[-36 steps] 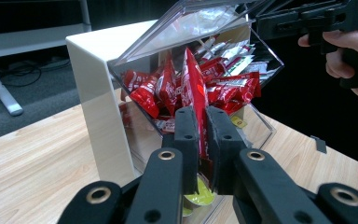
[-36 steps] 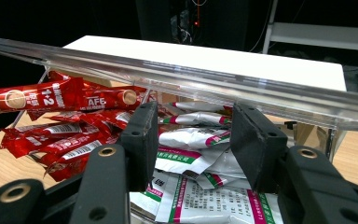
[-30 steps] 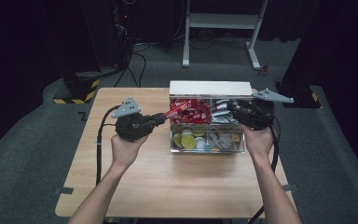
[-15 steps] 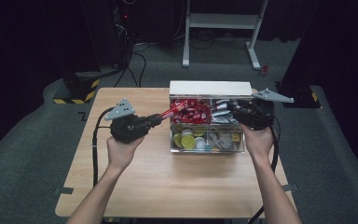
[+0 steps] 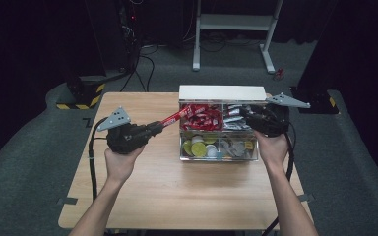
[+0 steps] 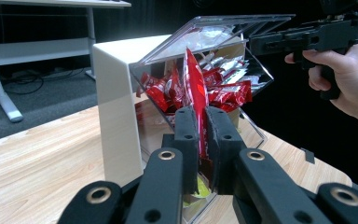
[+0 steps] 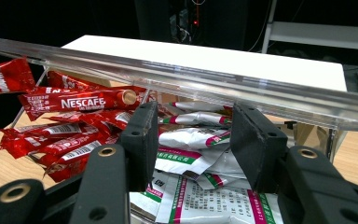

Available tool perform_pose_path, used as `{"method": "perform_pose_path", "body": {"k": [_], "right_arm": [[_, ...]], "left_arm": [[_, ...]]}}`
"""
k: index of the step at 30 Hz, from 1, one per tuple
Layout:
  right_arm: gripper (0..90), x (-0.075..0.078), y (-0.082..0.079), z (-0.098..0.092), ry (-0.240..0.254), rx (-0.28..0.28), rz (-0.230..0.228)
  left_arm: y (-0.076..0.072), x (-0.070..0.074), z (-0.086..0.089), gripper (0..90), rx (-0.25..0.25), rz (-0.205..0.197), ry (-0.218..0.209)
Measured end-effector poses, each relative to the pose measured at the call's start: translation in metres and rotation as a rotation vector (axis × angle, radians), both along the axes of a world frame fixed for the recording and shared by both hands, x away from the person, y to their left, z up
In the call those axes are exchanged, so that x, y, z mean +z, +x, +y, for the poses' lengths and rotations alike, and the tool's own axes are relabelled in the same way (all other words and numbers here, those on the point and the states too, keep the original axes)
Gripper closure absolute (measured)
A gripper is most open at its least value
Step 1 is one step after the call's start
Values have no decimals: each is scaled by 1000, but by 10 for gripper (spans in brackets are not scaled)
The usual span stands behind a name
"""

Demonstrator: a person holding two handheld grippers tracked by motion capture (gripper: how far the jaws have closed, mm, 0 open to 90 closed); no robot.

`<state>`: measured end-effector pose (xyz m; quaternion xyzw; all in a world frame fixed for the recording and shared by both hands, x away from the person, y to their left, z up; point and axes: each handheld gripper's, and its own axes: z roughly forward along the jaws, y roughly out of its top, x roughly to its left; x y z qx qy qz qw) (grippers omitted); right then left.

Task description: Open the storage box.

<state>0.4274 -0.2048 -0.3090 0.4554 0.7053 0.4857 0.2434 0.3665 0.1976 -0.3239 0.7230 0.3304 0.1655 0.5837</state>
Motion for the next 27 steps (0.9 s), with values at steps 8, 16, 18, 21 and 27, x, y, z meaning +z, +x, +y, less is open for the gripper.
{"method": "perform_pose_path", "body": {"k": [8, 16, 18, 21, 27], "right_arm": [[516, 0, 0, 0, 3, 0, -1], [514, 0, 0, 0, 4, -2, -1], [516, -1, 0, 0, 3, 1, -2], [516, -1, 0, 0, 5, 2, -4], [515, -1, 1, 1, 1, 0, -2]], "left_arm": [[-6, -2, 11, 839, 18, -1, -20], [-10, -5, 21, 839, 37, -6, -32], [-10, -6, 24, 840, 44, -3, -35], [-10, -8, 27, 840, 57, -1, -38], [-16, -9, 36, 841, 75, -5, -47]]}}
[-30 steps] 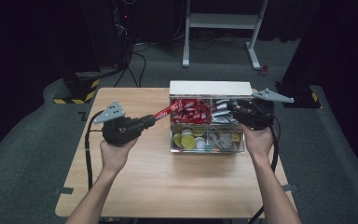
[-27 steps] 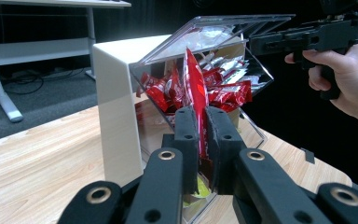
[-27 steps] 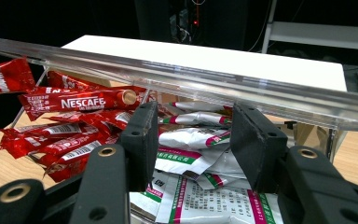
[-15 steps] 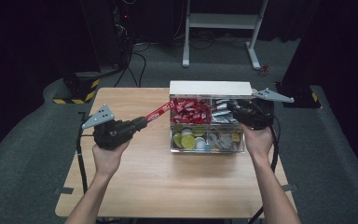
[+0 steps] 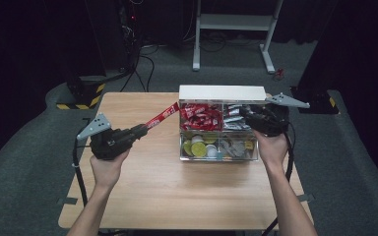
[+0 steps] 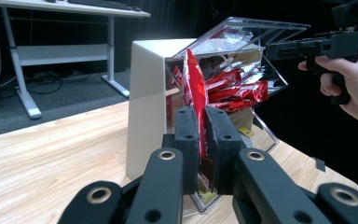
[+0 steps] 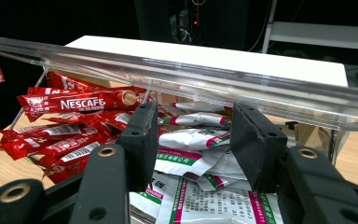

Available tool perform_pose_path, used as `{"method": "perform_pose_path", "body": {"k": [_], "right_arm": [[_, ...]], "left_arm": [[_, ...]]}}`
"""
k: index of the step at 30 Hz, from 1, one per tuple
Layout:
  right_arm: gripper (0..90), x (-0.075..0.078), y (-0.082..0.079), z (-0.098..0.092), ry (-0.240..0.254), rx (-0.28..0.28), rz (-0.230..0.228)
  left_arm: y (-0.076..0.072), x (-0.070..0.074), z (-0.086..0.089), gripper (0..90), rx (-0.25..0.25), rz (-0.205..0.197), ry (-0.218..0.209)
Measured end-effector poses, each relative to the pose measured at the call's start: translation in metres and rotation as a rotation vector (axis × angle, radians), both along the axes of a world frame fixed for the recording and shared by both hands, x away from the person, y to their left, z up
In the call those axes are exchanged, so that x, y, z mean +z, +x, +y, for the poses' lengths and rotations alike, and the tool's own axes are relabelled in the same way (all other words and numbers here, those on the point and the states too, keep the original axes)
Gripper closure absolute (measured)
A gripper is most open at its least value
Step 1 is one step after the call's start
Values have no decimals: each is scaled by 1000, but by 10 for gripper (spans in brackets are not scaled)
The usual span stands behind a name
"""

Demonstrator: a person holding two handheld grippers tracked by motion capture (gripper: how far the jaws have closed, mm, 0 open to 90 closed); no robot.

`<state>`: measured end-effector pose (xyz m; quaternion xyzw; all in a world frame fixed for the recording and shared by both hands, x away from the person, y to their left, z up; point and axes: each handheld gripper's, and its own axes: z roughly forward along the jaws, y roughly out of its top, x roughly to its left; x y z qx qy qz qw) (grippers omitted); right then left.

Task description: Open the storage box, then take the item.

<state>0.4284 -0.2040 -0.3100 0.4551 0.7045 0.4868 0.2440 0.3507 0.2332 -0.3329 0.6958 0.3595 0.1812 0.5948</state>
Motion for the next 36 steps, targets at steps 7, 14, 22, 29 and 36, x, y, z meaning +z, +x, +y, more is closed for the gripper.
{"method": "perform_pose_path", "body": {"k": [7, 14, 22, 29, 36], "right_arm": [[514, 0, 0, 0, -1, 1, 2], [514, 0, 0, 0, -2, 2, 2], [513, 0, 1, 0, -3, 4, 2], [512, -1, 0, 0, 0, 4, 2], [509, 0, 0, 1, -2, 1, 11]], "left_arm": [[-1, -2, 6, 841, 18, -1, -10], [-2, -5, 12, 841, 45, -3, -15], [-4, -9, 20, 841, 76, 1, -19], [-2, -16, 23, 841, 97, 22, -7], [2, -23, 25, 841, 115, 42, 0]]}}
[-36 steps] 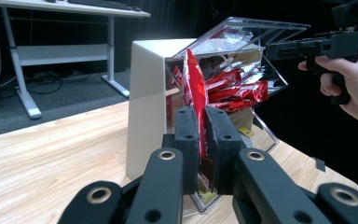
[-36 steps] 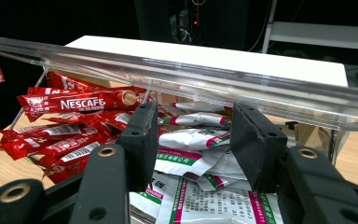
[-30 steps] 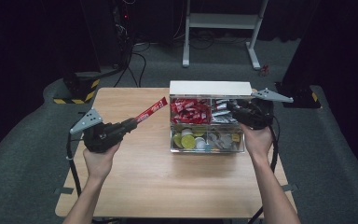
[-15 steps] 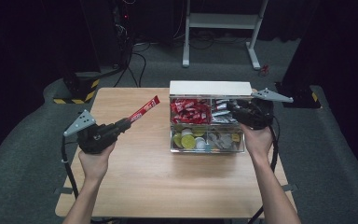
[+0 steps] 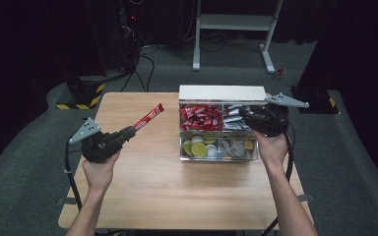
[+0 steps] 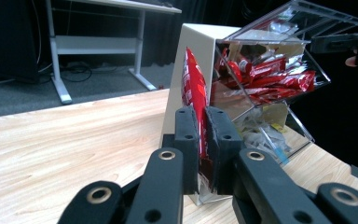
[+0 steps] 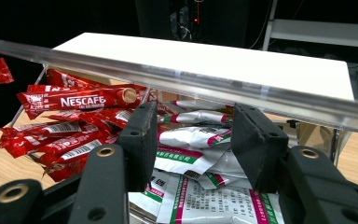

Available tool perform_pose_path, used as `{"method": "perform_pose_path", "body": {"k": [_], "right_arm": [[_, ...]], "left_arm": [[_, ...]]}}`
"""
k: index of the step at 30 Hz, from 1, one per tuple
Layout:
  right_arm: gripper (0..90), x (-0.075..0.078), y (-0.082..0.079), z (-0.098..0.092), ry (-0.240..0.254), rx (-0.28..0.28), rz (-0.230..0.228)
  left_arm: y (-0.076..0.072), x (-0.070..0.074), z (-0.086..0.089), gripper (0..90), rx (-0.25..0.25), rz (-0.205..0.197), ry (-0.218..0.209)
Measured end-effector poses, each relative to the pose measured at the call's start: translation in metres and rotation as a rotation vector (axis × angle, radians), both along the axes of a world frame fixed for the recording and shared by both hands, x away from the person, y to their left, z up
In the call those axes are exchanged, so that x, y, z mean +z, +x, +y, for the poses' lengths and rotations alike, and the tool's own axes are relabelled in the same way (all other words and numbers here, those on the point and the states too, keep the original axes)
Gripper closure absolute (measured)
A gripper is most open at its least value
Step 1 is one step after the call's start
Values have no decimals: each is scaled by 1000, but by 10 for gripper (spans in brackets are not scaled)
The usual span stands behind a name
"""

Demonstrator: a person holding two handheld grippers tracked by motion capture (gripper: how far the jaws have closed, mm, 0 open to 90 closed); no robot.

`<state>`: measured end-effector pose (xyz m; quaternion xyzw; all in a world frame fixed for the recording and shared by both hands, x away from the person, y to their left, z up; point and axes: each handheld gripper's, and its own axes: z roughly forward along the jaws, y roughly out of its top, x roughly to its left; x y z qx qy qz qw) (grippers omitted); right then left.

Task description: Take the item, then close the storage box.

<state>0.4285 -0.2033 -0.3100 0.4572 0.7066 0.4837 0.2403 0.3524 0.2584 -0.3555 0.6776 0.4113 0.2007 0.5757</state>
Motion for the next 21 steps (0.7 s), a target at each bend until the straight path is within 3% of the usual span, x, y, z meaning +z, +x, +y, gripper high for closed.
{"method": "perform_pose_path", "body": {"k": [21], "right_arm": [[510, 1, 0, 0, -5, 0, 3]], "left_arm": [[5, -26, 6, 841, 56, 45, 24]]}}
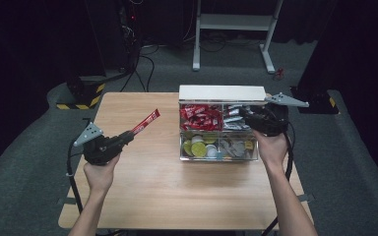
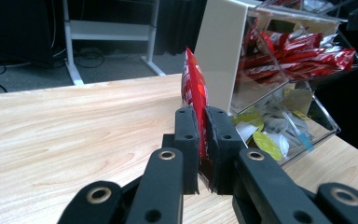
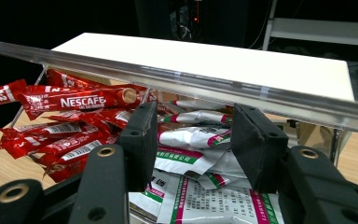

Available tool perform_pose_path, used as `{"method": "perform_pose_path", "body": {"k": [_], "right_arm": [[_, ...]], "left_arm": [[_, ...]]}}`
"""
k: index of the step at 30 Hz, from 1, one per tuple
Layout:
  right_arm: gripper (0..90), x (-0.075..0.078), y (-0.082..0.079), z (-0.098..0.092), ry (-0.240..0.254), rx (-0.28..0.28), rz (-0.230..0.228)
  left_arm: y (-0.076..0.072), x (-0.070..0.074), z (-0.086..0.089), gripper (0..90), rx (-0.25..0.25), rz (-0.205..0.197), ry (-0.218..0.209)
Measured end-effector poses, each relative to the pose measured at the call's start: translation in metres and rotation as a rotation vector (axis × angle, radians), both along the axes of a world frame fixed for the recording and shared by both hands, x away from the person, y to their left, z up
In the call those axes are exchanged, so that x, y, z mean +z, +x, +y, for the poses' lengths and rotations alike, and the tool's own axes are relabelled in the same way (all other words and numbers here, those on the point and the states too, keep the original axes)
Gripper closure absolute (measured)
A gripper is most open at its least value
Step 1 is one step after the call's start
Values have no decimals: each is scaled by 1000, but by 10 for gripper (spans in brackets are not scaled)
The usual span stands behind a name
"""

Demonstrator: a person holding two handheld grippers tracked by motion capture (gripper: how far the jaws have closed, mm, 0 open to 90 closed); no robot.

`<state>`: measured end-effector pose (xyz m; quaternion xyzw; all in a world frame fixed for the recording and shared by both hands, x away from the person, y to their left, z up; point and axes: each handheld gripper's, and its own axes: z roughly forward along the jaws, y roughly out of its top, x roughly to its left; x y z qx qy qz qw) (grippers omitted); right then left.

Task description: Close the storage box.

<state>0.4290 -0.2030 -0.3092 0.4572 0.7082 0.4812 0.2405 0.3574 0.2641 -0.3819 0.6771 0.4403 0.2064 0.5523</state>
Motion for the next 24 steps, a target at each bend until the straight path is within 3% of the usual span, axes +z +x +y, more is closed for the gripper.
{"method": "perform_pose_path", "body": {"k": [10, 24], "right_arm": [[509, 0, 0, 0, 1, 2, 0], [509, 0, 0, 0, 1, 3, -1]], "left_arm": [[6, -15, -2, 840, 32, 22, 45], [13, -34, -9, 840, 42, 59, 50]]}}
